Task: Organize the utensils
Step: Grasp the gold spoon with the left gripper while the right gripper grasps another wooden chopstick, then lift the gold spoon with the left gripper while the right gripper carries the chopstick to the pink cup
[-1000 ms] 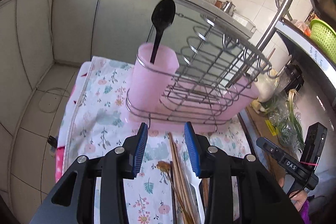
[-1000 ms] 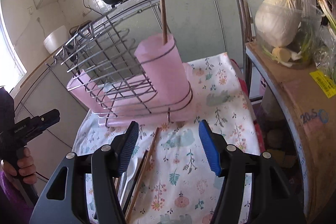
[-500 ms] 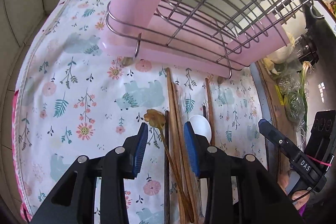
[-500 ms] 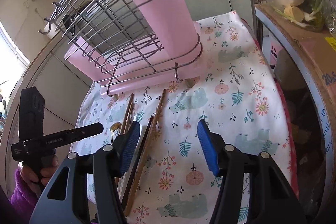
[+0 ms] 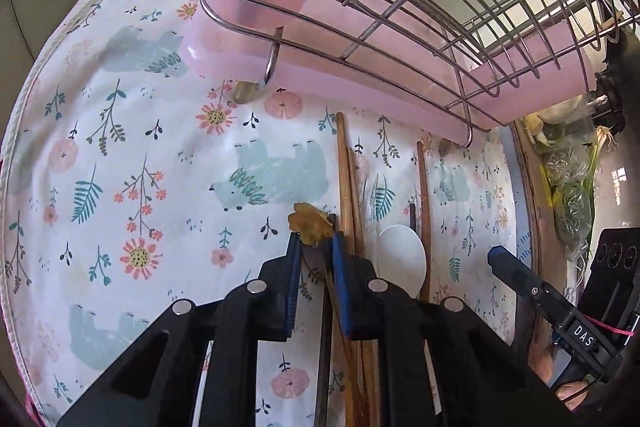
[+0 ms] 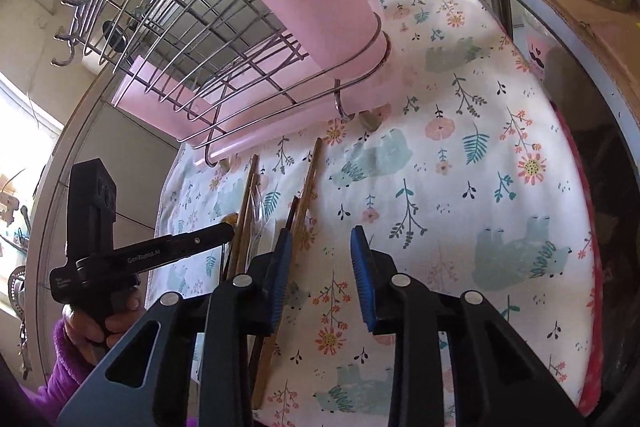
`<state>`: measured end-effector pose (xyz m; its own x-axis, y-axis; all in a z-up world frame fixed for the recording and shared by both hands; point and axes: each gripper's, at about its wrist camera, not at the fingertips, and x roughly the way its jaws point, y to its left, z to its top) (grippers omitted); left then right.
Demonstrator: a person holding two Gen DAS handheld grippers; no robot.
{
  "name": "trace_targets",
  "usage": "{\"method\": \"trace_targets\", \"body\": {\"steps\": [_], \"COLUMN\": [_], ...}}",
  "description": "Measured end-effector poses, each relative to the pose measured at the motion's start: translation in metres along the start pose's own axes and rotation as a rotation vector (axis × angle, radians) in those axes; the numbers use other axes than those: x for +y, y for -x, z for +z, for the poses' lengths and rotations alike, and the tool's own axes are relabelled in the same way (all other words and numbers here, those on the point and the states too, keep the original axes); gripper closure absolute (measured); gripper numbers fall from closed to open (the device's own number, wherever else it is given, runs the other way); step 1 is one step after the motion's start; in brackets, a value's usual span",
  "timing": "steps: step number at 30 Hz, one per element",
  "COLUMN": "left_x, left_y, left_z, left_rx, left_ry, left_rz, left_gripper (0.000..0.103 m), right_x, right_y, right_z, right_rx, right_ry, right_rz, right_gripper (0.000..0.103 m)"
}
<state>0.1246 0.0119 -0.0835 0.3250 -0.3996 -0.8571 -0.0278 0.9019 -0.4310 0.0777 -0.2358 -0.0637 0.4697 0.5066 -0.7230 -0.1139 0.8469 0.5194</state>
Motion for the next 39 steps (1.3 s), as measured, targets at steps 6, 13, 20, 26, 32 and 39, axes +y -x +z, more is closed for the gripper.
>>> {"method": "trace_targets", "body": {"steps": [6, 13, 20, 26, 32, 39], "left_x": [0.012, 0.022, 0.033, 0.037, 0.041, 0.037], "left_y": [0.021, 0.043, 0.063, 0.079, 0.097, 0.127], "left_z": [0.002, 0.005, 0.005, 0.002, -0.003, -0.009], "left_rx": [-0.032, -0.072, -0.097, -0.121, -0.155, -0.245], "left_ry": [-0.003, -0.021, -0.026, -0.034, -0.027, -0.043], "left_rz": [-0.014, -0.005, -0.024, -0.026, -0.025, -0.029], "left_gripper": [0.102, 0.102, 0.102, 0.102, 0.102, 0.102], "right_x": [0.009, 0.019, 0.027, 0.034, 0.034, 0.034], "right_y": [-0.018, -0.047, -0.076, -0.083, -0.067, -0.015], "right_z": [0.010, 0.026, 0.037, 0.039, 0.036, 0.026], "right_rx": [0.041, 0.096, 0.137, 0.126, 0.076, -0.062], "right_ry": [0.003, 0.002, 0.006, 0.025, 0.034, 0.057], "right_rz": [-0.007, -0.043, -0.117, -0.159, -0.149, -0.115], "right_gripper": [0.075, 0.080, 0.081, 0.094, 0.096, 0.097]}}
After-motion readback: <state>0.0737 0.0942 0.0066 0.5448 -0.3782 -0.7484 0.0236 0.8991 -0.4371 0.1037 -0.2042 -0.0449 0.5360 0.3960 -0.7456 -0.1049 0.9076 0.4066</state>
